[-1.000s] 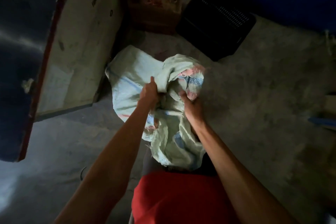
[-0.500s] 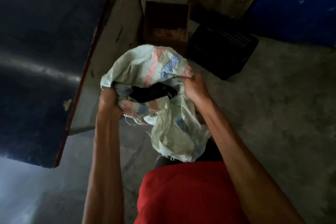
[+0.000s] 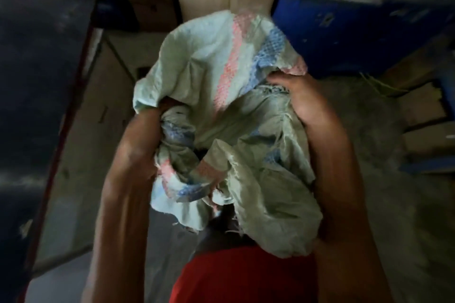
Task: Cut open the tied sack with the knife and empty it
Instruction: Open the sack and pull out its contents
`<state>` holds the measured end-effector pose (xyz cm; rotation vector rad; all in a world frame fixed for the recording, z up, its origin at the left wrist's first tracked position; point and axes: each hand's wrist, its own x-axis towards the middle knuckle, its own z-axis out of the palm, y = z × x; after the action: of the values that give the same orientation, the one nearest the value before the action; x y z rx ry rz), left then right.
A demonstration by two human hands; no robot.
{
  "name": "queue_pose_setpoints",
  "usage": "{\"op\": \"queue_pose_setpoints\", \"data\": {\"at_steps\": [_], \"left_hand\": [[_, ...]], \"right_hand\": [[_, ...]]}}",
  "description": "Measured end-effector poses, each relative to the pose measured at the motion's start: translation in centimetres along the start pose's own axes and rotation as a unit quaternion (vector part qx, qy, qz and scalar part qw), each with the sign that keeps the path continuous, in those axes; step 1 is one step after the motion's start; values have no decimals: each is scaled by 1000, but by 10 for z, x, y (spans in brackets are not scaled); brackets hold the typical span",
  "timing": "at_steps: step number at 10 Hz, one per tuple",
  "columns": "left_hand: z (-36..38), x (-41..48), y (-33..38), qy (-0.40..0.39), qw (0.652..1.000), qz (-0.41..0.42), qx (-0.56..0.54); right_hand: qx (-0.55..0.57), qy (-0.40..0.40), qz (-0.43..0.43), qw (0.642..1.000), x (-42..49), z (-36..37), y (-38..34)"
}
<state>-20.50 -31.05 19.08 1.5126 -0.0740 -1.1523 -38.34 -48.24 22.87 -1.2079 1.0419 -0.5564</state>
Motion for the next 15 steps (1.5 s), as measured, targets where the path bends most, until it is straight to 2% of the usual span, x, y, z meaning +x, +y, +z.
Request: {"op": "queue_pose_setpoints", "data": {"at_steps": [1,2,4,6,8,9,10,11,12,13,14,15], "left_hand": [[55,-3,-14,-75,996,-29,-24],[107,-8,-32,-79,994,-64,-38],[182,6,-79,-49,988,-146,-25],[260,28,-116,0,985,-154,74],[338,56,-149,-50,983,-176,-27],[367,84,-172,-56,982,-177,-22],[388,105,-193,-34,983,-180,35],[400,120,-208,-36,978,-206,14],[411,142,-204,-54,982,-180,29],[418,165,-184,-30,985,-172,6],[411,190,-175,-11,980,-197,-36],[390,222,-175,6,973,-214,-90]], "right_hand": [[2,15,-3,1000,11,-42,16],[-30,25,28,999,28,-77,30],[-8,14,105,994,40,-165,69],[-77,90,68,991,47,-268,93],[-33,157,180,970,66,-357,107],[-9,195,151,969,82,-377,119],[35,204,210,955,86,-393,152],[42,201,293,934,88,-406,185],[24,191,262,946,97,-403,180],[82,211,239,944,120,-395,169],[165,197,260,931,142,-383,164],[190,176,276,926,164,-375,169]]}}
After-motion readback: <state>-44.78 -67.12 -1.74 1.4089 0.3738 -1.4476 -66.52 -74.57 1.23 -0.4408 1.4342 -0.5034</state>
